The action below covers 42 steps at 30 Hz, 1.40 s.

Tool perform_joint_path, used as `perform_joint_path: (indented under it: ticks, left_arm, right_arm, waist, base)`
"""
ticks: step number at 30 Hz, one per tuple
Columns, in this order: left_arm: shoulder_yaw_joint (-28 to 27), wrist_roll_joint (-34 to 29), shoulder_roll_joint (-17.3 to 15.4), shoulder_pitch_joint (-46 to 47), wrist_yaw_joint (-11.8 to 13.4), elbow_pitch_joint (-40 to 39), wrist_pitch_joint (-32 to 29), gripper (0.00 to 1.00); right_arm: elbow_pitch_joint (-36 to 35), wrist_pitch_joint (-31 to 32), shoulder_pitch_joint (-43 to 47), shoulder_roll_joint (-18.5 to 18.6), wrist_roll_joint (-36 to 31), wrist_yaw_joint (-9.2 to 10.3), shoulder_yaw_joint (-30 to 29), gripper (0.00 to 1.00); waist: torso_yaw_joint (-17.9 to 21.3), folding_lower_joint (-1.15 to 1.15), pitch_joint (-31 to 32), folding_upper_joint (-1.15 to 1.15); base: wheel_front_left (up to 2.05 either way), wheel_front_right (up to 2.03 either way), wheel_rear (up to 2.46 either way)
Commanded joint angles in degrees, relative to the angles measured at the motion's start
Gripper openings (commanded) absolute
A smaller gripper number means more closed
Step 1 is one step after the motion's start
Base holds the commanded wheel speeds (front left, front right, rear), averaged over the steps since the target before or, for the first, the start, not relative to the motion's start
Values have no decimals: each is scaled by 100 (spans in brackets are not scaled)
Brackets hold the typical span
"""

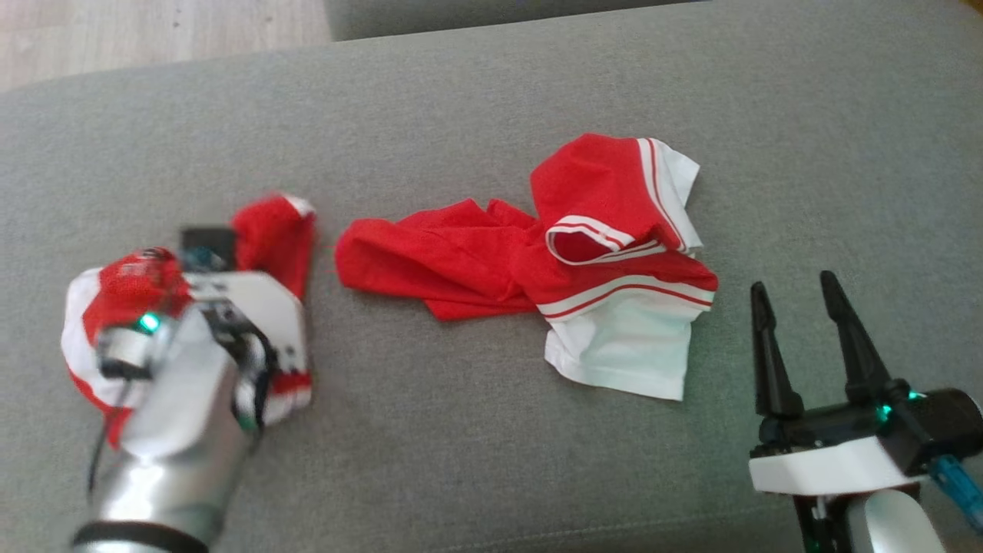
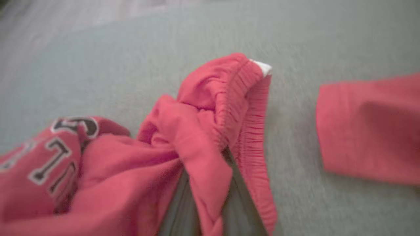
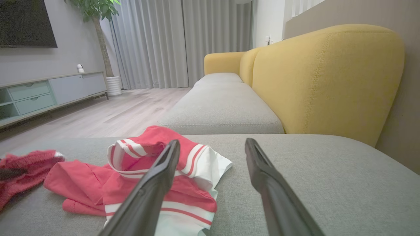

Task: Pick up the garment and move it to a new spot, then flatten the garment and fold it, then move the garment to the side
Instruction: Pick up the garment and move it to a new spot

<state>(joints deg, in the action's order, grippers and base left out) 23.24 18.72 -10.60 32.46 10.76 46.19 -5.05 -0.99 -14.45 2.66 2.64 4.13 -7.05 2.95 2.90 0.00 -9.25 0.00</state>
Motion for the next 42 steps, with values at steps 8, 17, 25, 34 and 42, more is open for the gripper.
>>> perform_joint_path:
  ticks: [8, 17, 25, 34, 42]
  left_arm:
    - [-1194, 464, -1227, 1146, 239, -380, 175, 0]
    - [-1424, 524, -1561, 1567, 329, 564, 465, 0]
    - [-1293, 555, -1338, 1566, 304, 1489, 352, 100]
    - [-1483, 902, -812, 1467, -48, 828, 1575, 100]
    - [-1090, 772, -289, 257, -145, -834, 1871, 100]
  right_arm:
    - [-179, -55, -265, 24, 44, -44, 213, 100]
    - [-61, -55, -427, 24, 23, -44, 424, 100]
    - [44, -55, -475, 24, 34, -44, 516, 100]
    - [-12, -55, -209, 24, -15, -44, 261, 100]
    - [-147, -55, 34, 24, -105, -44, 172, 100]
  waist:
    - [-157, 0, -11, 0]
    - [-153, 0, -99, 0]
    - [-96, 0, 29, 0]
    - [-279, 0, 494, 0]
    - [-332, 0, 938, 0]
  base:
    - [0, 0, 0]
    - [0, 0, 0]
    - [0, 0, 0]
    - [0, 0, 0]
    - [0, 0, 0]
